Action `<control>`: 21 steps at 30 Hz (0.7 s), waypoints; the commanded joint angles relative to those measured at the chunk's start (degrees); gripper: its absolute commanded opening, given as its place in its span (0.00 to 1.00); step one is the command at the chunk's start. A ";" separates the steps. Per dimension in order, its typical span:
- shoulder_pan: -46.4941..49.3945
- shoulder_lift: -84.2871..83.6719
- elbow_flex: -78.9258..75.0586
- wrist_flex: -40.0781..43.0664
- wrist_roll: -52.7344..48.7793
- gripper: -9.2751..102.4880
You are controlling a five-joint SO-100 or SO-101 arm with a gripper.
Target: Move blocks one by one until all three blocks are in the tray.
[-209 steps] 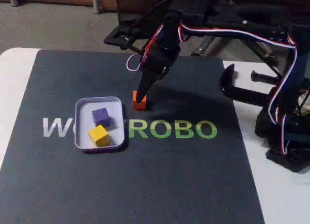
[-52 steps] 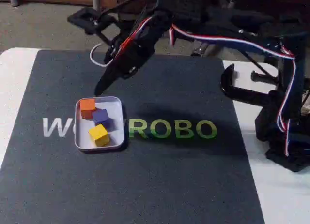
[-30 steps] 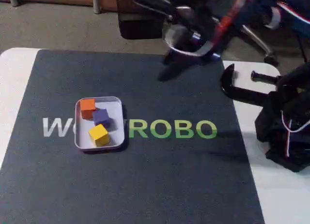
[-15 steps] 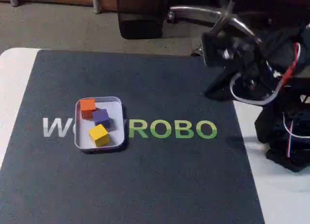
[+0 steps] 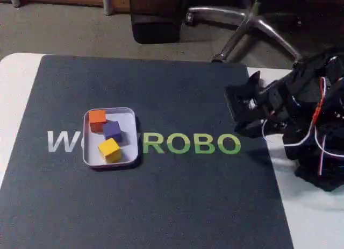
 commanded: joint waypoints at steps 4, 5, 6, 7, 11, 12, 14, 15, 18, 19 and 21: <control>-6.33 0.44 3.60 -0.79 8.17 0.01; -6.42 0.44 6.42 -1.93 7.47 0.01; -6.33 0.44 9.49 -3.52 6.77 0.01; -5.54 0.44 10.72 -4.31 5.98 0.01; -5.45 0.44 10.72 -4.22 6.68 0.01; -5.45 0.44 10.72 -4.22 6.77 0.01; -5.45 0.44 10.72 -4.13 6.86 0.01; -5.27 0.44 10.72 -4.13 7.12 0.01; -4.92 0.44 10.72 -3.96 9.23 0.01; -4.75 0.44 10.72 -3.96 9.32 0.02; -4.66 0.44 10.72 -3.96 9.40 0.02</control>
